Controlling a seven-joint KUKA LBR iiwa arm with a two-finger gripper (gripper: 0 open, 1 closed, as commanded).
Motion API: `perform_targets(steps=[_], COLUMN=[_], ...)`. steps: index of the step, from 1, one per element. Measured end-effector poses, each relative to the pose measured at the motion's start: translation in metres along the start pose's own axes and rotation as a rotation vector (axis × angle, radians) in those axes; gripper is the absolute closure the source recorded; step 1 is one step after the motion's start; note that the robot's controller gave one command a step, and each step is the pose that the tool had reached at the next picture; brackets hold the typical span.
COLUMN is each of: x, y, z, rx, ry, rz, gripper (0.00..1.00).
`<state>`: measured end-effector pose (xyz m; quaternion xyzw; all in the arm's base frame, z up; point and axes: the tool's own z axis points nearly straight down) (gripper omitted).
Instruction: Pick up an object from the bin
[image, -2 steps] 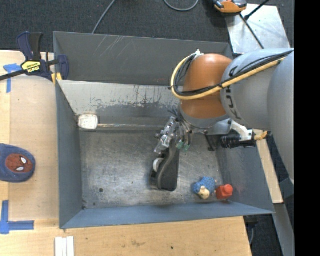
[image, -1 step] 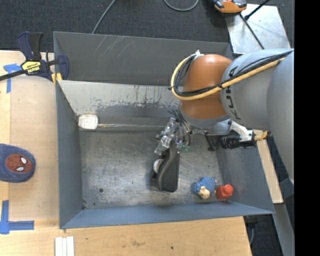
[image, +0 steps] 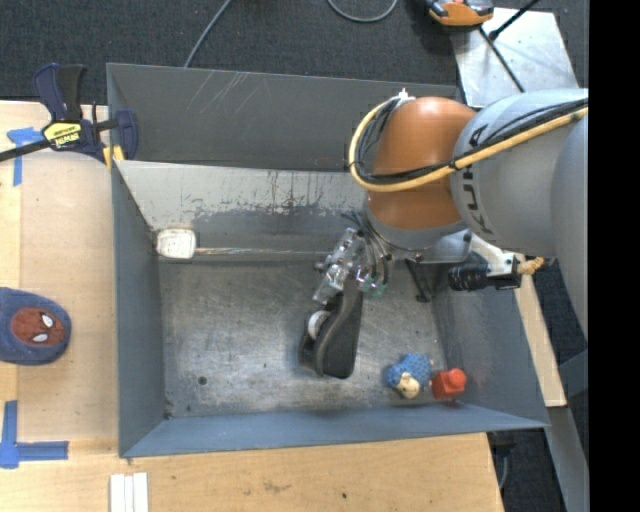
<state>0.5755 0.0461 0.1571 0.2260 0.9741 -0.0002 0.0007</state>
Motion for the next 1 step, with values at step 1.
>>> perform_targets(steps=[1], x=[-0.0003], y=[-0.0011], z=[-0.0341], rx=[0.0], ry=[0.0], rz=[-0.002], gripper=[1.0])
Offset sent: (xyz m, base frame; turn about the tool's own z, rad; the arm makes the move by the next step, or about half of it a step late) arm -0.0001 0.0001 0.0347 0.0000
